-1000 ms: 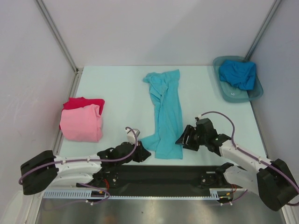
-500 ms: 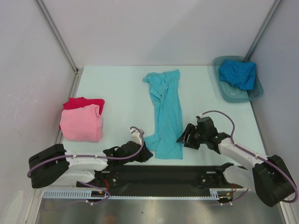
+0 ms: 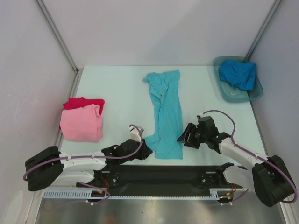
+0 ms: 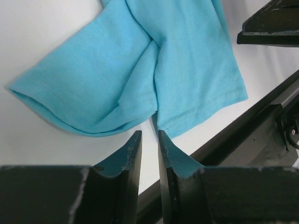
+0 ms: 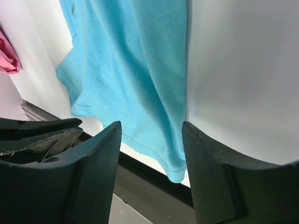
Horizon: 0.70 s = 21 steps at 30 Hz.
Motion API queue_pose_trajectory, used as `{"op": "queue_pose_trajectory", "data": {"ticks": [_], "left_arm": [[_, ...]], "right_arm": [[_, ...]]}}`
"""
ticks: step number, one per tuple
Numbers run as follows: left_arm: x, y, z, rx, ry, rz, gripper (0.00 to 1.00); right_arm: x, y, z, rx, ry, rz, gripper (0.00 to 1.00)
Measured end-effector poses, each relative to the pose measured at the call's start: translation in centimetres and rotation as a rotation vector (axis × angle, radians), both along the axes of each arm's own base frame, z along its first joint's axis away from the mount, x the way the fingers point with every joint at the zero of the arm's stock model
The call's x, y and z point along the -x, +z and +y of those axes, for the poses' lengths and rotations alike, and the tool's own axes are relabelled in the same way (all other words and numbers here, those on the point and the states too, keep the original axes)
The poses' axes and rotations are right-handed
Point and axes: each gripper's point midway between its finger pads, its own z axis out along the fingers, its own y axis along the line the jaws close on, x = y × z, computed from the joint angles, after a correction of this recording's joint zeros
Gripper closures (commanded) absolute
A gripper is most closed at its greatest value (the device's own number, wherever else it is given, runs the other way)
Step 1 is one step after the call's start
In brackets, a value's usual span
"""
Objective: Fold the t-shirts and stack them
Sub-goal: Fold the tshirt
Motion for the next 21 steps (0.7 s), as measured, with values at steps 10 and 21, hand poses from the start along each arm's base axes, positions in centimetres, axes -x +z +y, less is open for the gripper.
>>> {"op": "queue_pose_trajectory", "data": {"ticks": [10,21], "left_arm": [[0.1,-1.3,0.3,-0.042,-0.004,0.021,0.76],[0.5,-1.8,-0.8,-0.015,-0.036,0.046,0.77]], "right_arm": [[0.6,-0.4,-0.1,-0.009,0.006,0.006,0.42],[1.1,1.9,2.4,-0.005,0.113,-0.051,0.43]]}}
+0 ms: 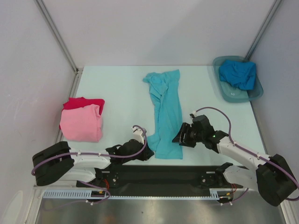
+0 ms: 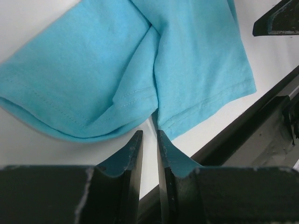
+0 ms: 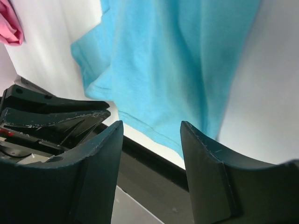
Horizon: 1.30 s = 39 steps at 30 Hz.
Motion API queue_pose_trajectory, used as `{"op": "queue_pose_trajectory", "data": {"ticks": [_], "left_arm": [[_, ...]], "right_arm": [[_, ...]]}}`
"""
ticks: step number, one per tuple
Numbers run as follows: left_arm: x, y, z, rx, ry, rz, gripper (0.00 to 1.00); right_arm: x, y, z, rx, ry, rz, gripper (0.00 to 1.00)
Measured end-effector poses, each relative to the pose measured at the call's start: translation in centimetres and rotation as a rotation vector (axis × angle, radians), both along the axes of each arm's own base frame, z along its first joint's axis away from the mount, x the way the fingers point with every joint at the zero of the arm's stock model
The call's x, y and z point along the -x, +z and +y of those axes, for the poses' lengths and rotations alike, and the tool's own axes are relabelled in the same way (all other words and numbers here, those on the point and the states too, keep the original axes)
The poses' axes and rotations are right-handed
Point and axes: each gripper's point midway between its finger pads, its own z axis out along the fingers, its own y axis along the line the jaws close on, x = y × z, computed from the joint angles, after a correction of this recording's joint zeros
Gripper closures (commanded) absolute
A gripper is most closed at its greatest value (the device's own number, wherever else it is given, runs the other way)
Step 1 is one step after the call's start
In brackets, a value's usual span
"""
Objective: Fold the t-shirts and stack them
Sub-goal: Fold the tshirt
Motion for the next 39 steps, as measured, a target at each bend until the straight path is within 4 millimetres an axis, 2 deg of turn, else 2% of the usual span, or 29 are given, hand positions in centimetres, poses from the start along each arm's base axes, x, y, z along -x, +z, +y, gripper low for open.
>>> {"op": "queue_pose_trajectory", "data": {"ticks": [3,10,19,27,35,39], "left_arm": [[0.0,0.2,-0.2,0.011,0.0,-0.003,0.77],[-0.1,0.9,-0.3,0.04,0.003,-0.012,0.77],[-0.1,0.9,0.4,0.037,0.017,-0.02,0.76],[-0.5,2.3,1.5,0.055,0.063,-0.053,0.75],[-0.5,1.6,2.1,0.019,0.075,-0.046,0.75],[-0.6,1.0,3.0,-0.024,0.097,-0.043,0.75]], "right_arm": [[0.0,0.1,0.8,0.006,0.024,-0.004,0.43],[0.6,-0.9,1.6,0.031,0.049,0.025,0.44],[0.6,-1.0,1.7,0.032,0.045,0.023,0.44],[0.5,-1.0,1.6,0.034,0.041,0.022,0.45],[0.6,-1.1,1.6,0.033,0.041,0.022,0.45],[0.6,-1.2,1.6,0.034,0.041,0.024,0.45]]}}
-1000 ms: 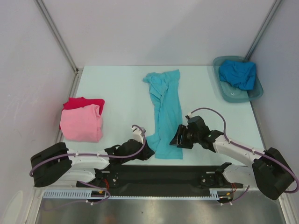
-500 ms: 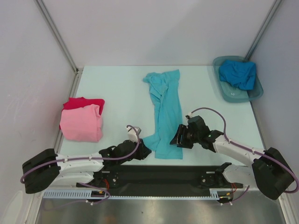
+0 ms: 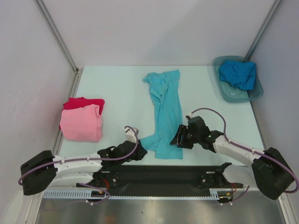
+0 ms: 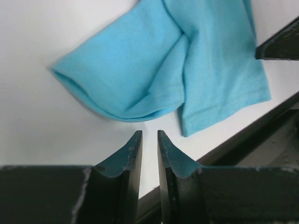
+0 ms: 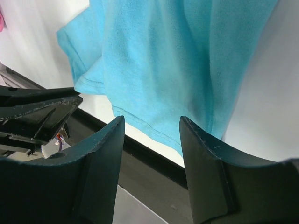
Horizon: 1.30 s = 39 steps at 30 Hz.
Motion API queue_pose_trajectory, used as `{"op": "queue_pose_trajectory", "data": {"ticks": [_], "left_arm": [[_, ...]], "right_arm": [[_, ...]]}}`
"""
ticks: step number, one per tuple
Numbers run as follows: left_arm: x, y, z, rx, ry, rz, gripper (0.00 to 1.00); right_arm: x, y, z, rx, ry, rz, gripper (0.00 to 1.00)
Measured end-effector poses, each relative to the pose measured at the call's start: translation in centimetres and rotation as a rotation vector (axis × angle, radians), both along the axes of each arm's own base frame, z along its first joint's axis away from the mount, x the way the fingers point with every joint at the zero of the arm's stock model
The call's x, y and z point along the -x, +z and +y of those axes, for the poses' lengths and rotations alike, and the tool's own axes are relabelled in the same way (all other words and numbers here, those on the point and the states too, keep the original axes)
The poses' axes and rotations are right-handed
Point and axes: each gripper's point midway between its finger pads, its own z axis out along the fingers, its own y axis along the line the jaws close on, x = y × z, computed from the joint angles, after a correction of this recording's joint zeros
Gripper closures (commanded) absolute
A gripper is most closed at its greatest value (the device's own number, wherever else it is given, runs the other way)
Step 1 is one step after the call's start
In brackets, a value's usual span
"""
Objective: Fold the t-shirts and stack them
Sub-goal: Fold the tshirt
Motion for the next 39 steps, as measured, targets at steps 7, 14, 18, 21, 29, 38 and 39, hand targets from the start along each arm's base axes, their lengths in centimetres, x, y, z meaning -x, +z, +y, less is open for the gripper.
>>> {"op": "queue_pose_trajectory", "data": {"ticks": [7,14,18,21,29,38,39], "left_arm": [[-1.3,-0.1,3.4,-0.067,0.132,-0.005,0.59],[-2.7,-0.4,5.8,-0.095,0.243,0.009,0.43],[-3.1,-1.1,6.0,-0.096,0.261,0.022,0.41],[-3.6,-1.0,5.4,-0.072,0.262,0.017,0.41],[-4.9,-1.0,3.0,0.0,0.242,0.006,0.42],[-4.7,-1.1,2.3,0.02,0.222,0.021,0.6],[-4.6,-1.2,2.4,0.017,0.221,0.024,0.63]], "right_arm": [[0.0,0.0,-0.1,0.0,-0.002,0.0,0.45],[-0.2,0.2,0.0,-0.007,-0.004,-0.009,0.46],[-0.4,0.8,-0.2,-0.022,-0.013,-0.029,0.46],[-0.6,1.2,-0.3,-0.033,-0.021,-0.041,0.47],[-0.8,1.7,-0.9,-0.048,-0.042,-0.054,0.47],[-0.7,1.7,-1.8,-0.06,-0.062,-0.053,0.48],[-0.7,1.8,-1.8,-0.064,-0.065,-0.055,0.48]]}}
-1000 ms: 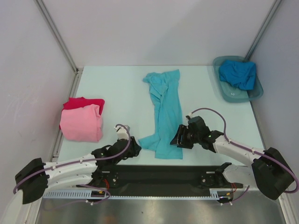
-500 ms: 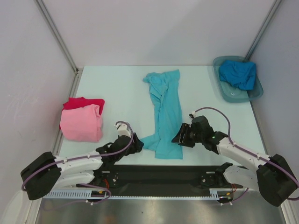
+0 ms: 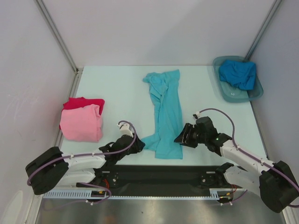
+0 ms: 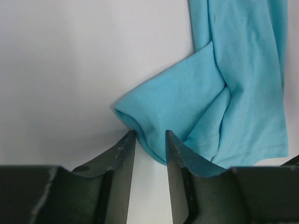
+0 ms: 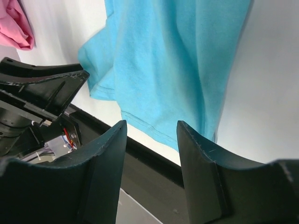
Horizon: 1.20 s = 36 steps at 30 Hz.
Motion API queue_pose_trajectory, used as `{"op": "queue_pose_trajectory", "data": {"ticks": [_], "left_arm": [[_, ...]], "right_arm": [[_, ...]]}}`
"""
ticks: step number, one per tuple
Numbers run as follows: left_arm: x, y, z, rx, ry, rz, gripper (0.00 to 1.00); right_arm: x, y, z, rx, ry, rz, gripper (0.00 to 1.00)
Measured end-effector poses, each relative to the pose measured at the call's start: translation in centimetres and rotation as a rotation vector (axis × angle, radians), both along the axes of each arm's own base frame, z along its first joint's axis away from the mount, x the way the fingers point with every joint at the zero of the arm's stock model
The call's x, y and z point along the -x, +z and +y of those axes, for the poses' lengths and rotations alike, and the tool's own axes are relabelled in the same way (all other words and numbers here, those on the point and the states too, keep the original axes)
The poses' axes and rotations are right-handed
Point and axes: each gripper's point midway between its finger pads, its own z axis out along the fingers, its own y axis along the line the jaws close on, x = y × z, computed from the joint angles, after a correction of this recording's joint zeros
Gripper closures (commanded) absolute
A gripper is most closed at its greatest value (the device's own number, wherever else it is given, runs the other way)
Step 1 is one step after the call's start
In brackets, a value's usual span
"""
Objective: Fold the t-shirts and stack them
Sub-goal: Fold the tshirt
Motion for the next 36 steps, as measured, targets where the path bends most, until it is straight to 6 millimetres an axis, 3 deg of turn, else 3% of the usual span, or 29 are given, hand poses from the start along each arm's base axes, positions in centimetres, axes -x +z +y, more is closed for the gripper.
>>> {"op": "queue_pose_trajectory", "data": {"ticks": [7,8,17,28,36], "left_arm": [[0.7,-0.6,0.5,-0.015,-0.012,0.019,0.9],[0.7,-0.7,0.5,-0.015,-0.014,0.022,1.0],[1.8,0.4,-0.8,0.002,-0.093,0.001,1.0],[2.6,5.5,-4.6,0.03,-0.213,-0.089,1.0],[3.3,5.6,-4.8,-0.001,-0.25,-0.09,1.0]], "right_arm": [[0.0,0.5,-0.2,-0.014,-0.006,-0.009,0.49],[0.0,0.5,-0.2,-0.014,-0.005,-0.007,0.49],[0.5,-0.3,-0.4,-0.004,-0.004,0.014,0.5],[0.3,-0.8,-0.3,-0.001,-0.004,0.02,0.51],[0.0,-0.7,-0.1,-0.007,-0.004,0.011,0.52]]}}
